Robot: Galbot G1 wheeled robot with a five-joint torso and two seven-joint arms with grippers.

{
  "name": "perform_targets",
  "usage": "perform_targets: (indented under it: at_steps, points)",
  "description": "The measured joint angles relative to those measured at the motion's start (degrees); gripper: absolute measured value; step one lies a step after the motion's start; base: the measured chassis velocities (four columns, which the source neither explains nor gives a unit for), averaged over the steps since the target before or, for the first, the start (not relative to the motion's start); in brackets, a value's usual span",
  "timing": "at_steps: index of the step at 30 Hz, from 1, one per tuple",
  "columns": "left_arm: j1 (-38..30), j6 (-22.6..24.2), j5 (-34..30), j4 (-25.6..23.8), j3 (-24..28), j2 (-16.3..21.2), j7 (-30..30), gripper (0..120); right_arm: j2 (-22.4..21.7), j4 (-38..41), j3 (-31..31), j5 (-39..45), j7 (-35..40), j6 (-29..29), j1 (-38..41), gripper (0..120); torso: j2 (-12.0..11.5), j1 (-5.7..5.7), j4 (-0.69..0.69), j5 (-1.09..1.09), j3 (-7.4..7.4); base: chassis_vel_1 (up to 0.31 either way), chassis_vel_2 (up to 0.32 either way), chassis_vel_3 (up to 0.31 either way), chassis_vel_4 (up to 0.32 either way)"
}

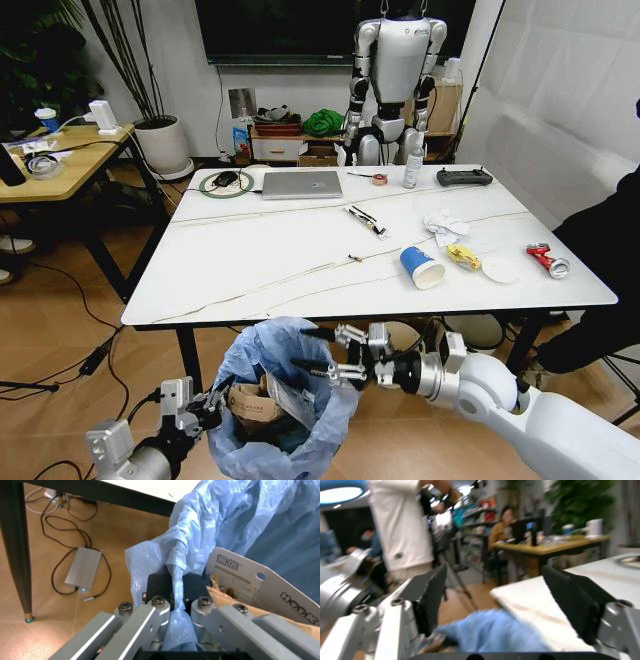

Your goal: Pick up the trash bin and place the trash from the table into it.

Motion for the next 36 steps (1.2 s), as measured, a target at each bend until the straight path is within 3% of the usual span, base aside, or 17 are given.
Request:
perform_targets:
  at_steps: [6,10,12,14,18,20,22,32,36]
  points:
    - [0.05,-0.03,0.11,-0.04,-0.22,-0.13,0.09,0,3.42,-1.23,1.69,-0.51,21.29,-3.74,2.93,97,0.00,0.00,0.01,0.00,0.00,0.000,0.000,0.000,0.000]
    - [0.17,-0.04,-0.05,-0.13,-0.70,-0.06,0.08,0,4.93,-2.53,0.18,-0.39,30.10,-5.74,5.69,100,0.00,0.00,-0.01,0.01,0.01,0.000,0.000,0.000,0.000]
    - [0.19,-0.04,-0.18,-0.16,-0.84,-0.06,0.07,0,6.81,-3.07,-2.72,-1.33,39.77,-7.19,9.57,100,0.00,0.00,-0.01,0.00,0.00,0.000,0.000,0.000,0.000]
    - [0.07,-0.04,-0.30,-0.17,-0.85,-0.15,0.04,0,9.12,-4.02,-3.72,-0.62,44.05,-11.98,13.25,100,0.00,0.01,0.02,0.00,0.01,0.000,0.000,0.000,0.000]
    - [-0.01,-0.05,-0.33,-0.17,-0.84,-0.23,0.01,0,11.40,-5.79,-3.44,0.08,44.42,-18.69,16.21,100,0.00,0.01,0.03,-0.02,0.00,0.000,0.000,0.000,0.000]
    - [-0.02,-0.09,-0.55,-0.17,-1.08,-0.25,0.01,0,13.59,-8.00,-2.58,2.01,44.30,-27.62,18.42,100,-0.01,0.02,0.02,-0.01,0.01,0.000,0.000,0.000,0.000]
    - [-0.05,-0.14,-0.77,-0.17,-1.28,-0.26,0.00,0,15.05,-9.39,-1.66,2.48,44.35,-32.39,19.21,100,-0.01,0.02,0.00,-0.01,0.01,0.000,0.000,0.000,0.000]
    - [-0.54,-0.21,-0.99,0.33,-1.35,-0.33,-0.02,0,18.62,-18.20,-1.37,-0.87,43.07,-36.63,20.38,100,-0.01,0.01,0.01,-0.01,0.01,0.000,0.000,0.000,0.000]
    - [-0.50,-0.26,-1.14,0.39,-1.70,-0.25,-0.03,0,19.49,-24.42,0.66,-3.88,37.90,-37.28,20.72,100,-0.01,0.02,0.00,-0.01,0.01,0.000,0.000,0.000,0.000]
